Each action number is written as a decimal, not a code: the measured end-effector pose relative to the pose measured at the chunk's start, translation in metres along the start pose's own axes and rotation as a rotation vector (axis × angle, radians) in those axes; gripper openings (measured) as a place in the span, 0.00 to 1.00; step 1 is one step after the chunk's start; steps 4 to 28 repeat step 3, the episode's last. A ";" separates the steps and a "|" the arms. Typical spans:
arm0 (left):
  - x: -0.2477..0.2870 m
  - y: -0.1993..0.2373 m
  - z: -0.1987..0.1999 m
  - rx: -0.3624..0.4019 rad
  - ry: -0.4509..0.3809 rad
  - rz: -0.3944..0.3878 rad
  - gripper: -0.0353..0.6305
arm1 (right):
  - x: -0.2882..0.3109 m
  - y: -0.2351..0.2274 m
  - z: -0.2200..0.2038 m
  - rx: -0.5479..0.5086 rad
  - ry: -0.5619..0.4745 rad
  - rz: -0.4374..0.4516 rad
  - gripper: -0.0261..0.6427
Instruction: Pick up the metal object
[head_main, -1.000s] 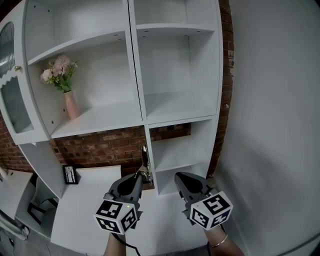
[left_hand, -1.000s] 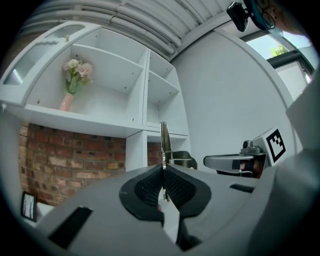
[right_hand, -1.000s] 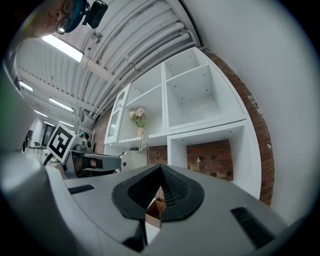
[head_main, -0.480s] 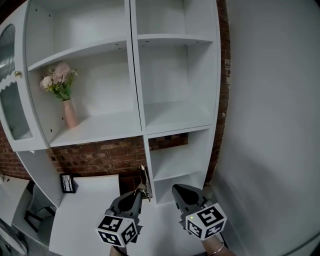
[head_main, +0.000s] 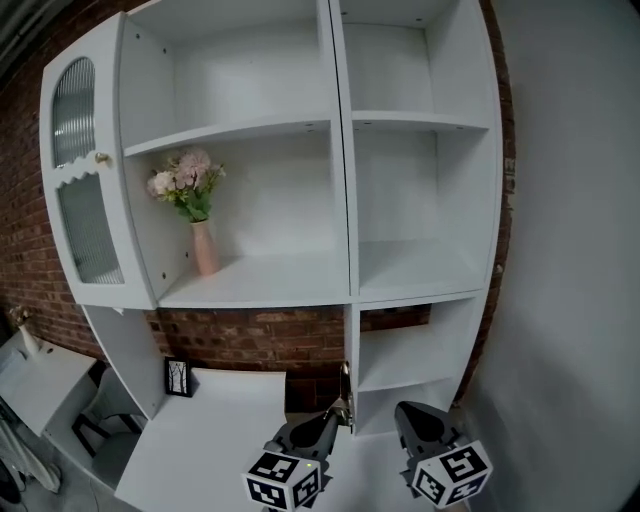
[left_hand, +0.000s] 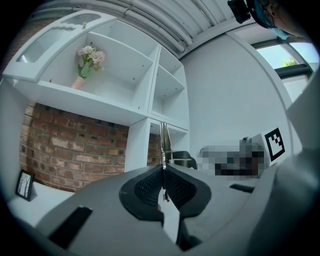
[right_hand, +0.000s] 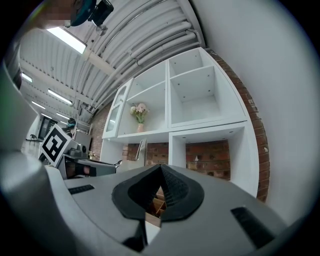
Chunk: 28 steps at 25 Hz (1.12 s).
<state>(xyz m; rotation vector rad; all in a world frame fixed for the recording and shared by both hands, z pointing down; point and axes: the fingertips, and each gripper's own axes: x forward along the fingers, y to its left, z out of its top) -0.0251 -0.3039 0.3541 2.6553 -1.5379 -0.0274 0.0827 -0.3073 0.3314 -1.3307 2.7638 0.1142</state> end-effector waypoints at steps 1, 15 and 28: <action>-0.002 0.002 0.001 0.000 -0.001 -0.002 0.07 | 0.002 0.002 0.000 0.002 -0.004 0.002 0.05; -0.005 0.006 0.001 0.001 0.000 -0.003 0.07 | 0.006 0.007 -0.001 0.007 -0.011 0.005 0.05; -0.005 0.006 0.001 0.001 0.000 -0.003 0.07 | 0.006 0.007 -0.001 0.007 -0.011 0.005 0.05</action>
